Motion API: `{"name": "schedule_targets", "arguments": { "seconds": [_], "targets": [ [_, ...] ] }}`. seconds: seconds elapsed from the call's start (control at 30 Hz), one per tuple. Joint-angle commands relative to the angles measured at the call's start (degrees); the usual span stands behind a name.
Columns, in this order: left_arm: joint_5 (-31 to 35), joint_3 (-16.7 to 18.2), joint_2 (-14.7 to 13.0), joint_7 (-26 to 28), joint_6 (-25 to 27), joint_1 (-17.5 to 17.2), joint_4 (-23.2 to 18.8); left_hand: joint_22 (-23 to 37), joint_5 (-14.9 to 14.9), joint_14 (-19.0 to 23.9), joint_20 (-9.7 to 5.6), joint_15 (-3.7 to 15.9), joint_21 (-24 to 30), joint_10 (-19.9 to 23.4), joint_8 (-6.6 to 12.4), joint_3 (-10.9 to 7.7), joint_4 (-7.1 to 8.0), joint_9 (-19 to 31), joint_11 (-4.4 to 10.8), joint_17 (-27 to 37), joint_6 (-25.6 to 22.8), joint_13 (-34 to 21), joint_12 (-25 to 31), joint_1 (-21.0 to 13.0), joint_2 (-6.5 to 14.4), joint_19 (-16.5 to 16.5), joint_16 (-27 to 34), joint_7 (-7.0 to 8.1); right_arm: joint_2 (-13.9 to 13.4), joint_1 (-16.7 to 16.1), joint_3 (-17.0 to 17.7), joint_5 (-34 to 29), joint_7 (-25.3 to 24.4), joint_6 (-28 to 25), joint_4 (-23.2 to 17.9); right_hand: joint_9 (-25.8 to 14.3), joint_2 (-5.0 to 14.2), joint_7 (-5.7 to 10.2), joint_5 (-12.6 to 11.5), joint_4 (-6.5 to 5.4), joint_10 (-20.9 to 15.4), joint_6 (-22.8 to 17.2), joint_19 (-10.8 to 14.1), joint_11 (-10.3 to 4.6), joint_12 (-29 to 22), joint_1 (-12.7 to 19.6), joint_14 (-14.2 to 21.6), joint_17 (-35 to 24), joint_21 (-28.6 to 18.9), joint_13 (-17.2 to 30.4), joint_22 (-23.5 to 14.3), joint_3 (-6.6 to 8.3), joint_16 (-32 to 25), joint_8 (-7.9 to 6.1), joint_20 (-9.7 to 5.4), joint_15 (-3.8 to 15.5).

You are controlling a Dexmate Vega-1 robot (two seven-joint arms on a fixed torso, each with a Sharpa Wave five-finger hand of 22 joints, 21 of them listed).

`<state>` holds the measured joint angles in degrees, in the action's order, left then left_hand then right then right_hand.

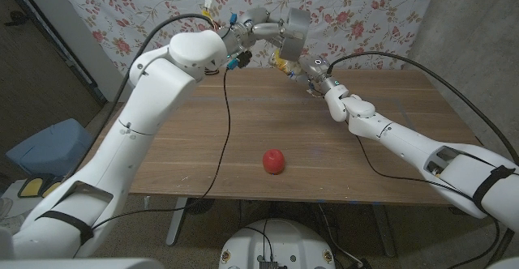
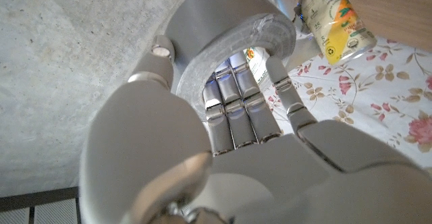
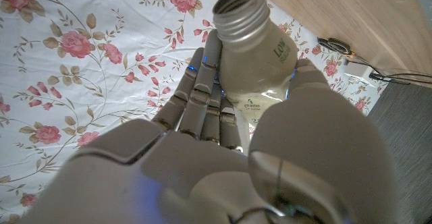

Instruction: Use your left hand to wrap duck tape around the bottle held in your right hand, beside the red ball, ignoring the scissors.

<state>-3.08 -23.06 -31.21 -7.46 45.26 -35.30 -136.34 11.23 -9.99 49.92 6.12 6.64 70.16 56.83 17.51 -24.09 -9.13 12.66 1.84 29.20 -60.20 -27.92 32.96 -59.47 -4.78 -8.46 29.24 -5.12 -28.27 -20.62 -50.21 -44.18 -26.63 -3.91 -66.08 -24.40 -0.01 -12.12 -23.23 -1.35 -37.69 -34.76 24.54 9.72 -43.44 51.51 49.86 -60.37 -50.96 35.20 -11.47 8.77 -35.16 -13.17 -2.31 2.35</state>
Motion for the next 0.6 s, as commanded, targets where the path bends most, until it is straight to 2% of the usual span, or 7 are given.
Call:
{"name": "schedule_targets", "arguments": {
  "seconds": [0.03,0.27,0.4,0.5,0.53,0.57,0.6],
  "targets": [
    [11.8,-6.5,-5.4,-1.8,7.8,2.4,-5.2,0.1,-0.3,0.2,-0.01,5.91,0.3,6.5,0.31,0.05,0.03,0.1,6.59,0.2,-0.2,-1.2,0.5,-12.1,12.2,0.1,0.0,0.2,0.5,0.5,2.1,2.2,-5.5,-0.8,1.4,-0.2,8.15,16.64,-0.4,-3.23,-17.5,-25.3,-0.3,-13.85,-0.1,8.1,4.4,-0.3,-0.5,0.2,0.0,2.84,0.0,-0.4,-5.73,10.16],
    [12.2,-8.3,-4.8,-5.4,8.3,3.0,-2.4,0.1,-0.3,0.4,-0.39,6.18,0.5,6.6,0.19,0.19,0.13,0.0,6.26,0.1,-0.5,-0.9,0.1,-11.9,12.2,0.0,-0.4,0.36,-0.7,0.3,3.4,3.4,-7.4,0.3,-0.4,-0.2,8.12,16.66,-0.4,-3.23,-17.5,-25.3,-0.3,-13.86,-0.1,8.3,4.5,-0.6,-0.7,0.4,0.0,2.76,0.0,-0.27,-5.86,10.2],
    [10.0,-5.9,-2.2,-6.2,7.2,1.5,0.5,0.0,-0.3,0.6,-0.94,6.43,0.7,6.9,0.01,0.21,0.13,-0.1,6.34,-0.3,-0.4,-0.2,-0.5,-11.8,12.1,-0.4,-0.8,0.47,-1.4,0.2,3.7,3.5,-7.7,0.2,-1.3,-0.3,8.13,16.67,-0.3,-3.27,-17.5,-25.4,-0.3,-13.8,-0.1,8.4,4.5,-0.7,-0.8,0.5,0.0,2.71,0.0,-0.22,-5.92,10.2],
    [7.6,-1.9,1.4,-4.2,4.4,-1.3,2.0,0.0,-0.3,0.5,-1.0,6.31,0.8,6.9,-0.08,0.28,0.06,-0.1,6.18,-0.2,-0.4,0.1,-0.8,-11.9,12.0,-0.5,-0.9,0.42,-1.7,0.2,3.5,3.0,-7.7,-0.1,-1.6,-0.3,8.07,16.65,-0.3,-3.31,-17.5,-25.4,-0.3,-13.9,0.0,8.4,4.5,-0.9,-0.9,0.5,0.0,2.64,0.0,-0.19,-5.96,10.18],
    [7.7,-1.3,2.2,-3.2,3.8,-1.9,2.0,0.0,-0.3,0.6,-0.93,6.22,0.8,6.9,-0.09,0.28,0.03,-0.1,6.12,-0.2,-0.4,0.2,-0.9,-11.9,12.1,-0.5,-0.9,0.35,-1.9,0.2,3.3,2.6,-7.8,-0.2,-1.8,-0.3,8.06,16.69,-0.3,-3.32,-17.5,-25.4,-0.3,-13.91,-0.1,8.4,4.5,-0.9,-0.9,0.5,0.0,2.63,0.1,-0.16,-6.0,10.18],
    [9.5,-1.1,3.2,0.4,2.3,-3.1,1.5,0.0,-0.3,0.7,-0.99,6.26,0.9,7.1,-0.14,0.31,0.09,-0.1,6.24,-0.3,-0.4,0.5,-1.0,-11.9,12.0,-0.6,-1.0,0.4,-2.3,0.0,3.2,2.3,-8.1,0.0,-2.2,-0.3,8.04,16.71,-0.3,-3.33,-17.5,-25.4,-0.3,-13.86,0.0,8.4,4.5,-0.9,-0.9,0.5,0.0,2.6,0.1,-0.14,-6.07,10.18],
    [11.1,-1.6,3.1,2.1,1.7,-3.4,1.1,0.0,-0.3,0.8,-1.01,6.3,0.9,7.2,-0.16,0.35,0.09,-0.1,6.28,-0.3,-0.5,0.6,-1.1,-11.8,12.0,-0.6,-1.0,0.41,-2.7,-0.2,3.2,2.2,-8.3,0.5,-2.5,-0.3,8.02,16.83,-0.3,-3.34,-17.5,-25.3,-0.3,-13.99,0.0,8.4,4.5,-1.0,-0.9,0.5,0.0,2.57,0.1,-0.1,-6.11,10.19]
  ]
}}
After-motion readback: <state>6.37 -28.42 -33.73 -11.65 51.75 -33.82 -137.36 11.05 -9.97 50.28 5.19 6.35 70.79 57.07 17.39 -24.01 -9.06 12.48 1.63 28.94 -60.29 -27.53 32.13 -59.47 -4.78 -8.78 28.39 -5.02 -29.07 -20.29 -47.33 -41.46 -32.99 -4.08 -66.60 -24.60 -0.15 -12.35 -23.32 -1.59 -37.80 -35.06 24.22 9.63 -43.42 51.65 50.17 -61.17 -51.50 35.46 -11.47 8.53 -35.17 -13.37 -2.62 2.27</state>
